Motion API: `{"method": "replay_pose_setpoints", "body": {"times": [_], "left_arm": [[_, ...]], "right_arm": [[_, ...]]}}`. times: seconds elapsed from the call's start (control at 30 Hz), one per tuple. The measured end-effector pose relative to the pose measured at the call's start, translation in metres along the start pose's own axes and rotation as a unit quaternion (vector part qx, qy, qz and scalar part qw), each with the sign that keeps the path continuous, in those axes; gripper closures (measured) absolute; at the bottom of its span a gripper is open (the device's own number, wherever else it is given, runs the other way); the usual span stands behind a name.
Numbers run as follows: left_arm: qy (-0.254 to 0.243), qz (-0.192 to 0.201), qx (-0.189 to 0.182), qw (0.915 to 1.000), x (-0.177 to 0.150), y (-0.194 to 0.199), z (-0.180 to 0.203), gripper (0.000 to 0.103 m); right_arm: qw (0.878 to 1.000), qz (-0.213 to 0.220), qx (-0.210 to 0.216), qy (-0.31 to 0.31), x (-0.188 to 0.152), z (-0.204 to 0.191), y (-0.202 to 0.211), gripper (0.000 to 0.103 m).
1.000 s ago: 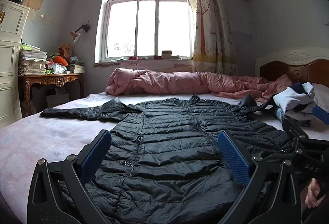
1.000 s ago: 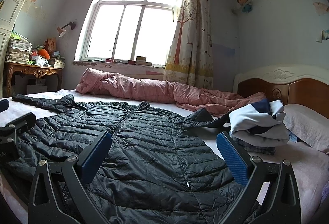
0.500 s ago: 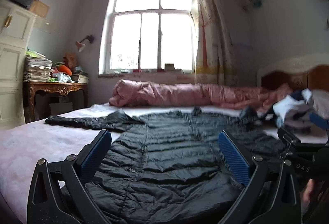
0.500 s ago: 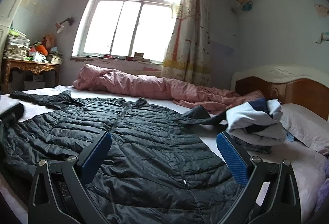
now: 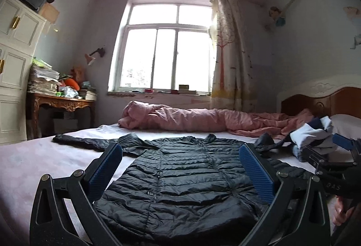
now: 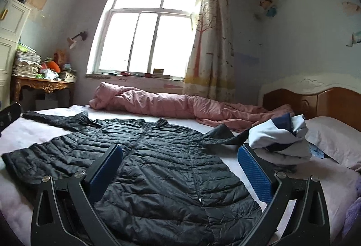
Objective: Fold large clothes
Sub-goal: 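Move both tools down toward the jacket hem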
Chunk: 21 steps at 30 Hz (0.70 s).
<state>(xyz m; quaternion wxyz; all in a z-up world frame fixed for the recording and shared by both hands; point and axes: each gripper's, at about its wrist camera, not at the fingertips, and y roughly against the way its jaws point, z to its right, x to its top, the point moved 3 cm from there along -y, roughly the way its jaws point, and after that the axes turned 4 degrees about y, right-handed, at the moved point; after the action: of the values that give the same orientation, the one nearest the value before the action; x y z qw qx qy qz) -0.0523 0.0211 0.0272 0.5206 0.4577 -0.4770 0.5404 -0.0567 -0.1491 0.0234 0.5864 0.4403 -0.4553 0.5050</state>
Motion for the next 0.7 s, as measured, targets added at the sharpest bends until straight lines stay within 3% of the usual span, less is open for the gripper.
{"method": "replay_pose_setpoints", "body": {"times": [0.1,0.23,0.33,0.4,0.43,0.57,0.7], "left_arm": [[-0.018,-0.011,-0.013,0.9997,0.0,0.005,0.005,0.0],[-0.09,-0.071,-0.052,0.992,-0.015,-0.001,0.019,0.0],[-0.118,-0.135,-0.073,0.9811,-0.032,-0.01,0.018,0.0],[-0.136,-0.178,-0.081,0.9712,-0.042,-0.015,0.018,0.0],[-0.147,-0.194,-0.083,0.9663,-0.046,-0.016,0.019,0.0],[-0.198,-0.244,-0.085,0.9456,-0.064,-0.016,0.026,0.0],[-0.199,-0.306,-0.059,0.929,-0.089,-0.031,0.021,0.0]], "right_arm": [[1.0,-0.012,0.008,-0.001,0.003,-0.003,0.009,0.0],[0.999,-0.022,0.015,0.036,0.003,-0.014,0.021,0.0],[0.995,-0.067,0.043,0.066,-0.003,-0.016,0.02,0.0],[0.985,-0.117,0.092,0.087,-0.014,-0.017,0.014,0.001],[0.974,-0.151,0.131,0.108,-0.023,-0.02,0.01,0.001],[0.96,-0.182,0.143,0.159,-0.041,-0.026,0.008,0.001],[0.942,-0.242,0.176,0.153,-0.058,-0.031,-0.005,0.002]]}}
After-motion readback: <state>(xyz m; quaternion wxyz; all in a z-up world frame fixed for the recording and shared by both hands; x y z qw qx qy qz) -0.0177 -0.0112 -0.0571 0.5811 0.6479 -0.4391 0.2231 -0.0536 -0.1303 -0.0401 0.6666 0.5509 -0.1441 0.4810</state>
